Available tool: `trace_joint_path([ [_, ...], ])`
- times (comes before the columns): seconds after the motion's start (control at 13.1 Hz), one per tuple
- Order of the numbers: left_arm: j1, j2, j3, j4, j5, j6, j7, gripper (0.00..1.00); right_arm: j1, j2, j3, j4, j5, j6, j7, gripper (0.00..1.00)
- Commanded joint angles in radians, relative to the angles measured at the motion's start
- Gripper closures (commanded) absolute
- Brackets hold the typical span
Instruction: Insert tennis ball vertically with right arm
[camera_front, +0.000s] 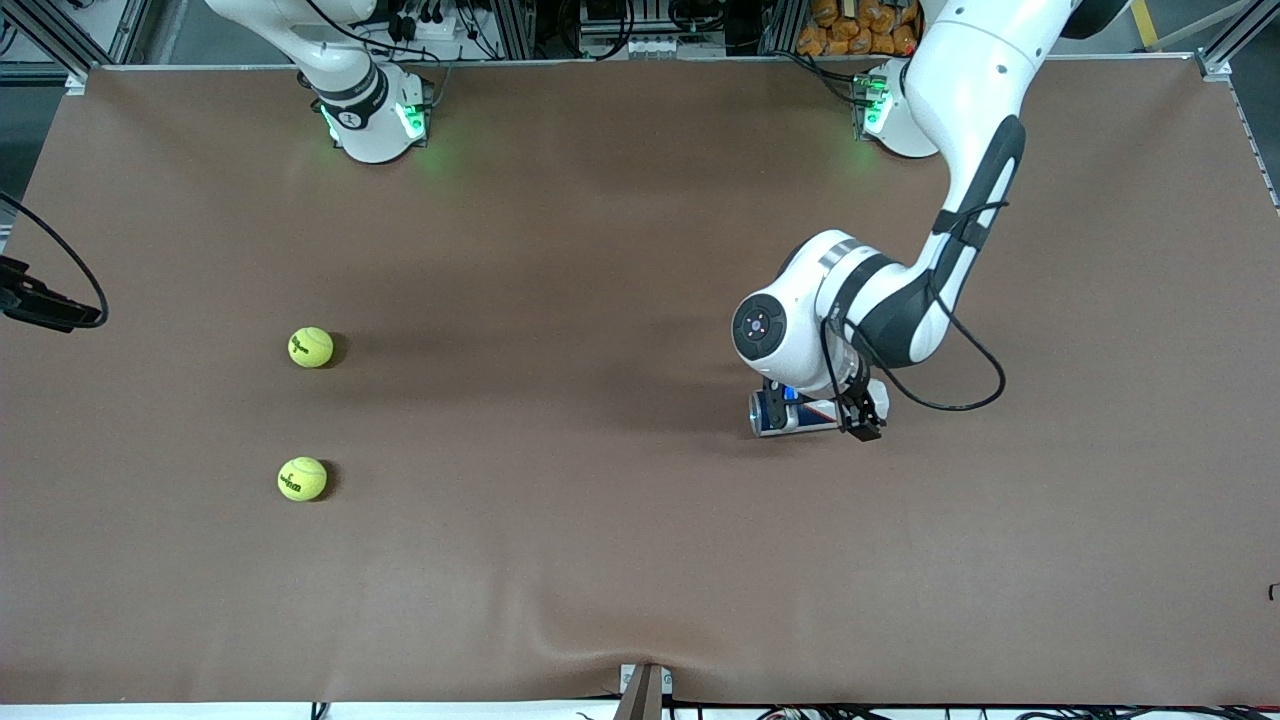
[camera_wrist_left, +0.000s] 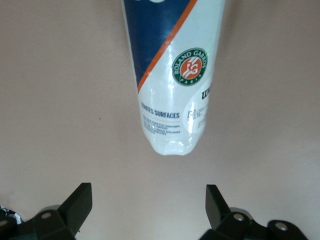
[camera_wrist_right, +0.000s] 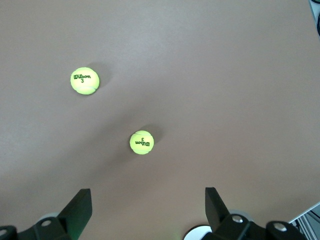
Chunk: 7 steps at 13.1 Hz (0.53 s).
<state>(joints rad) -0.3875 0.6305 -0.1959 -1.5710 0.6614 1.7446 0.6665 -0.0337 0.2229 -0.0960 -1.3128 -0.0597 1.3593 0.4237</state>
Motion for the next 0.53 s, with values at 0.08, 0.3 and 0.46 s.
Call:
trace_joint_path([
  [0.08, 0.001, -0.009, 0.001, -0.067, 0.038, 0.073, -0.015, 0.00, -0.002, -0.019, 0.002, -0.044, 0.020, 0.030, 0.012, 0.00],
  [0.3, -0.013, 0.018, 0.001, -0.075, 0.067, 0.087, -0.059, 0.00, -0.002, -0.128, 0.002, -0.218, 0.020, 0.151, 0.020, 0.00],
  [0.46, -0.019, 0.034, 0.001, -0.081, 0.096, 0.087, -0.087, 0.00, 0.003, -0.158, 0.004, -0.266, 0.020, 0.191, 0.049, 0.00],
])
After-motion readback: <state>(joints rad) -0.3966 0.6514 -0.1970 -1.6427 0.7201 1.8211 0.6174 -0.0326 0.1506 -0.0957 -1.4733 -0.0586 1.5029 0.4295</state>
